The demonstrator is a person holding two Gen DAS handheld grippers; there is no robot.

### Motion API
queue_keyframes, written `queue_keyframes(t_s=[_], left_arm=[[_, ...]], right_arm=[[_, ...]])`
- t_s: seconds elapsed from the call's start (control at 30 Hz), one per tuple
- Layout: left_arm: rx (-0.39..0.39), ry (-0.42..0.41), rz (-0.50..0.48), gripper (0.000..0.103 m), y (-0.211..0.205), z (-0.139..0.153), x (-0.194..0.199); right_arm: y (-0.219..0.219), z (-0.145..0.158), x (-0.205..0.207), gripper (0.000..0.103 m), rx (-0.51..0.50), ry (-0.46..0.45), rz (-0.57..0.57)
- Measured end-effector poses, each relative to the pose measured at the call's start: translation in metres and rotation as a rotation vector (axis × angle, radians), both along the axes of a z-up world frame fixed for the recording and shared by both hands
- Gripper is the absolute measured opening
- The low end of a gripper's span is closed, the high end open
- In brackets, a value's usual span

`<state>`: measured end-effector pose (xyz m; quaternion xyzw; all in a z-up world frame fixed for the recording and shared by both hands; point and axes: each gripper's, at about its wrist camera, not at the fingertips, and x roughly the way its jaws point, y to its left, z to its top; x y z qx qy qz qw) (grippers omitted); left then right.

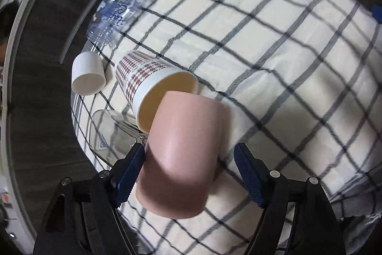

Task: Flip cup upside down
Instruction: 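Rotate the pink cup in the left gripper so its bottom faces up, then lower the pink cup rim-down onto the cloth and open the left gripper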

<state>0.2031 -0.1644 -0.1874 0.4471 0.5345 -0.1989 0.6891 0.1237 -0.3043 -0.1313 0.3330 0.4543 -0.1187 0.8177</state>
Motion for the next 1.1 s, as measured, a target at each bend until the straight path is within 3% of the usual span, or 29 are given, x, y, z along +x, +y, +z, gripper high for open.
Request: queue_keyframes(t_s=[0.2,0.27,0.37,0.63,0.8,0.9,1.03,1.1], left_arm=[[0.079,0.050,0.017,0.081,-0.006,-0.017,0.010],[0.070,0.067,0.033,0.080,-0.007,-0.019,0.014],[0.055,0.093,0.061,0.070,-0.008,-0.021,0.020],[-0.065,0.177,0.138,0.070,-0.002,-0.011,0.013],[-0.249,0.087,0.196,0.070,0.015,0.016,-0.001],[-0.446,0.028,0.238,0.070,0.030,0.034,-0.018],[-0.735,-0.158,0.310,0.070,0.054,0.050,-0.045],[-0.795,-0.291,0.324,0.070,0.062,0.047,-0.063]], right_arm=[[-0.004,-0.006,0.005,0.089,0.014,0.005,-0.008],[-0.007,-0.007,0.006,0.089,0.021,0.006,-0.014],[-0.010,-0.009,0.005,0.089,0.029,0.009,-0.019],[-0.012,-0.004,0.002,0.089,0.029,-0.001,-0.009],[-0.014,0.010,-0.009,0.089,0.011,-0.034,0.004],[-0.010,0.025,-0.015,0.089,-0.056,-0.066,0.038],[0.002,0.041,-0.026,0.089,-0.172,-0.109,0.100],[0.009,0.046,-0.033,0.089,-0.234,-0.123,0.123]])
